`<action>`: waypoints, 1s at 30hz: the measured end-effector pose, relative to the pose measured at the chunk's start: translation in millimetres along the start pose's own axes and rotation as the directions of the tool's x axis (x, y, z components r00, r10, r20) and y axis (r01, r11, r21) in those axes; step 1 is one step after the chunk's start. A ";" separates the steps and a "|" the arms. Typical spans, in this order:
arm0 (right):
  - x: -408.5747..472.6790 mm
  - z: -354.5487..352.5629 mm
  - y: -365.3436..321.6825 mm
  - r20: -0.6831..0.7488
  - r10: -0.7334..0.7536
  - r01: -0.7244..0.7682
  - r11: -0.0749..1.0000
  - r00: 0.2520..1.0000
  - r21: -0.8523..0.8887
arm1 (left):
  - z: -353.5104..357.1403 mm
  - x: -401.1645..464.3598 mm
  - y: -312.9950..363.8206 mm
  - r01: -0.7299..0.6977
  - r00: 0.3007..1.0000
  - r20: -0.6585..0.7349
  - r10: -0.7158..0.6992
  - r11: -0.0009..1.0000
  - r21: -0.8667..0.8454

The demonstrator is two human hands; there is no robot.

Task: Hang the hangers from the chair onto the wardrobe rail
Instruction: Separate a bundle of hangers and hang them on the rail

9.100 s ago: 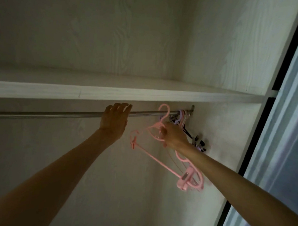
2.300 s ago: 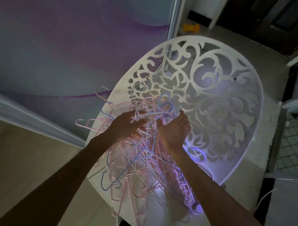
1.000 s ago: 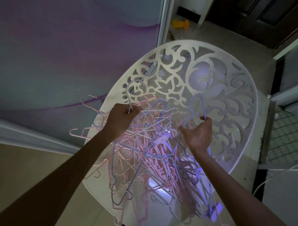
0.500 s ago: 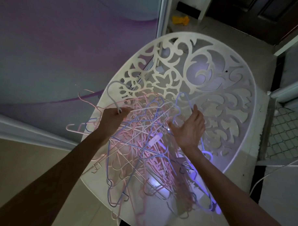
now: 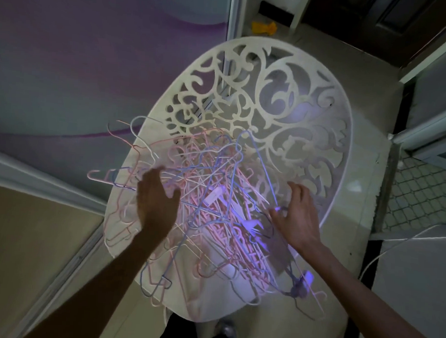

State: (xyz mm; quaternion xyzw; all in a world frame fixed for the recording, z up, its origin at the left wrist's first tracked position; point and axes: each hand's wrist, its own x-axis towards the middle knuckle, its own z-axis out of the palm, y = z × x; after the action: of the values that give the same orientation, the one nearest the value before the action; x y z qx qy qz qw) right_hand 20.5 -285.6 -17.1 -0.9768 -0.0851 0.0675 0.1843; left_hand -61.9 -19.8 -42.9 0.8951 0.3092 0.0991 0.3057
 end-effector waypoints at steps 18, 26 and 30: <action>-35.9 87.3 -30.7 0.144 -0.447 0.462 0.773 0.883 -0.435 | 36.6 -71.0 -48.1 0.014 0.921 0.383 -0.076 0.987 0.161; -35.6 70.5 -35.8 0.121 -0.505 0.506 0.756 0.854 -0.416 | 25.0 -58.1 -42.8 -0.059 0.983 0.185 0.006 0.958 0.280; -37.1 60.5 -45.4 0.211 -0.343 0.367 0.927 0.915 -0.084 | 19.7 -54.3 -31.0 -0.050 0.985 0.170 -0.002 0.953 0.298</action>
State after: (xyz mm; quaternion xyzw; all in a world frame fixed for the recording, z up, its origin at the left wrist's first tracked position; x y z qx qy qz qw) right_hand -32.0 -230.0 -52.3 -0.9434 -0.2825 0.1215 0.1245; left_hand -112.8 -43.4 -76.7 0.9400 0.2827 -0.0216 0.1897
